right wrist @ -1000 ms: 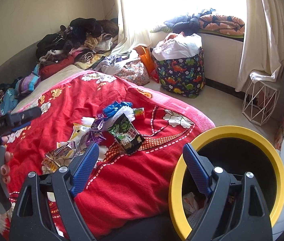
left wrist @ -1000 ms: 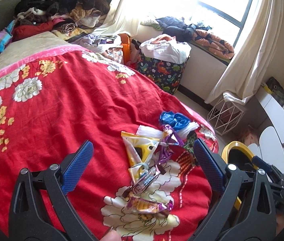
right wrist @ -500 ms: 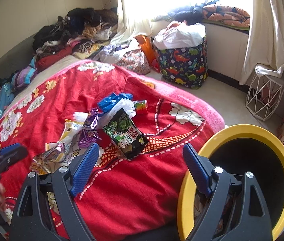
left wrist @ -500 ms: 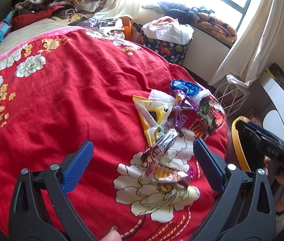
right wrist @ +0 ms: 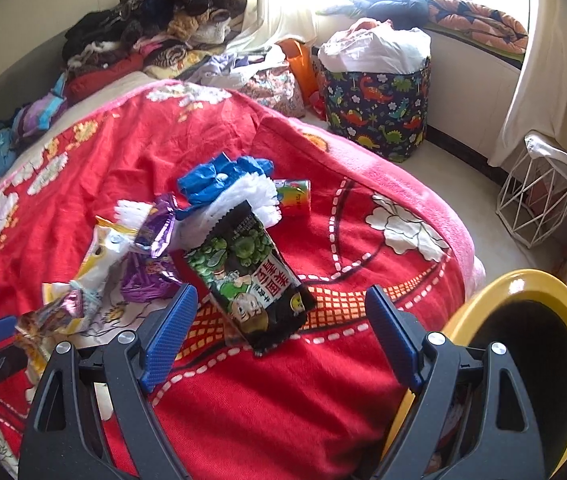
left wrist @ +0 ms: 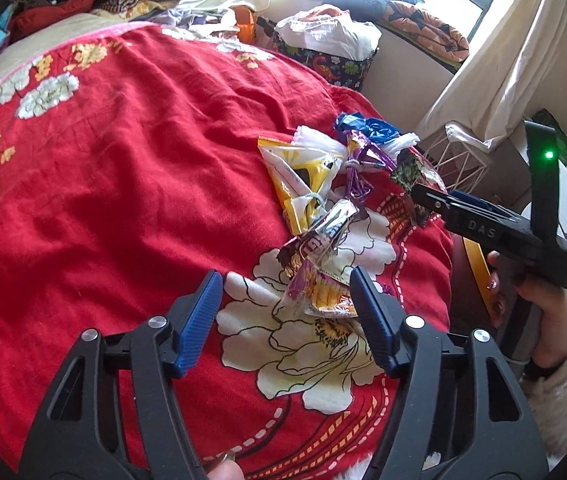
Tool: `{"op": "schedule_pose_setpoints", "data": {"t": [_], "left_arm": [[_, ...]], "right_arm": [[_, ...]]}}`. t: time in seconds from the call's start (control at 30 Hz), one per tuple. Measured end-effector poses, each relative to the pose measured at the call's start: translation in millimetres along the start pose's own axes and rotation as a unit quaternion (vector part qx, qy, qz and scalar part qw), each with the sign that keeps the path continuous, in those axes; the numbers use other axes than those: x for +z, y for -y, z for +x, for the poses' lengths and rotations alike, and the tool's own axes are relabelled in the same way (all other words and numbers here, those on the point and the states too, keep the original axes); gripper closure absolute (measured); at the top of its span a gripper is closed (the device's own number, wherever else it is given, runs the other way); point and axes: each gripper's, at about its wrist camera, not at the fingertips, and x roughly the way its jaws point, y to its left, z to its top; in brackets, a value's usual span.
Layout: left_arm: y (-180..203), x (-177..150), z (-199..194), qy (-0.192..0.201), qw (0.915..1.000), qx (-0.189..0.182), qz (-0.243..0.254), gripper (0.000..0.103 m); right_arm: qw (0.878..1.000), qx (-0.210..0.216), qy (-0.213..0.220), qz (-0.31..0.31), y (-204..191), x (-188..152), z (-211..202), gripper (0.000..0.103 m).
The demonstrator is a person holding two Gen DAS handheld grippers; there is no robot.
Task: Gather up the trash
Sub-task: 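Grasp the green snack bag with the right tool while the left tool grasps a pink wrapper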
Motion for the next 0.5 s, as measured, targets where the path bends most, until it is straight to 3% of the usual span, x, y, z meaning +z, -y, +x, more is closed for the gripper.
{"op": "schedule_pose_setpoints", "data": {"t": [0.17,0.23,0.3,0.37,0.5], "left_arm": [[1,-4,6,-0.015,0.9997,-0.014,-0.010,0.049],[0,-4,8,-0.021,0.9993,-0.022,-0.021,0.050],[0,-5,10,-0.026,0.9988,-0.028,-0.031,0.055],[1,-7,13,-0.034,0.9980,-0.035,-0.040,0.059],[4,-10,17,-0.045,0.9967,-0.048,-0.047,0.064]], "right_arm": [[1.000,0.002,-0.024,-0.006,-3,4,21,0.021],[0.999,0.007,-0.034,-0.007,-5,4,28,0.029],[0.999,0.015,-0.047,-0.010,-7,3,34,0.049],[0.998,0.022,-0.050,-0.014,-10,0,35,0.061],[0.998,0.035,-0.042,-0.018,-15,-5,25,0.064]]}}
